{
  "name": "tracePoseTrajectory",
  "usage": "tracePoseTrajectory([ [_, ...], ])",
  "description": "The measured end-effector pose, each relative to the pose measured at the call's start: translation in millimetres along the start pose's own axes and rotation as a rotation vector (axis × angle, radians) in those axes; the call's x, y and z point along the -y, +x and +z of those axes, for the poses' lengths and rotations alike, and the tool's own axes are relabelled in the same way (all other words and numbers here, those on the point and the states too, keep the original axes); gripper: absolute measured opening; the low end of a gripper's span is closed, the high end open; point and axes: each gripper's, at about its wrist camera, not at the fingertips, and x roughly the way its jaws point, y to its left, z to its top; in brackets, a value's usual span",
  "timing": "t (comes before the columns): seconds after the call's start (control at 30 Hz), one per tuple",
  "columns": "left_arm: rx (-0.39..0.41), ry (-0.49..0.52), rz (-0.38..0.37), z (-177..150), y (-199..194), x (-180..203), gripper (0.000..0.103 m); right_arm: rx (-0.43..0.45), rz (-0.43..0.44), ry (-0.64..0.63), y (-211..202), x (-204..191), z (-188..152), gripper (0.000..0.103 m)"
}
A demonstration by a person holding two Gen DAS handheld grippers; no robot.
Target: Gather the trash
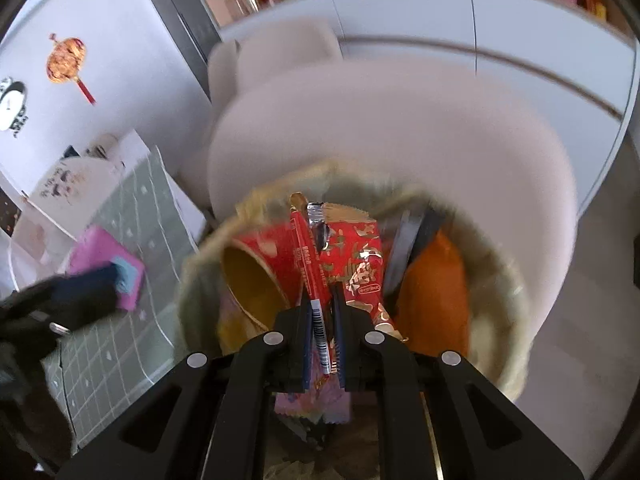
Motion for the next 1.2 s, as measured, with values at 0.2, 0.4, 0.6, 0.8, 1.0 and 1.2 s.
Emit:
tracePoseTrajectory([
  [0.2,0.016,-0.035,0.055,-22,-29,-43,0.048,-0.049,-0.047,-0.009,11,-4,-6,0.011],
  [0.4,0.024,-0.083,0.075,-44,-52,-70,0.049,-0.06,-0.105,-0.018,15,-15,-12,0.011],
  [0.6,0.059,-0.11,0.094,-59,-76,-93,0.053,0.02,-0.127,-0.008,-6,-27,-13,0.027],
  [0.8,0.097,-0.071,0.13,-73,-97,-107,0.053,0.09,-0.125,0.005,-33,-47,-22,0.035],
  [1.0,0.089,-0.066,0.109,-97,-104,-131,0.053,0.18,-0.139,0.046,-69,-73,-51,0.042],
  [1.2,0.115,-0.041,0.16,-123,-116,-142,0.064,0.251,-0.124,0.114,-101,-105,-102,0.042],
])
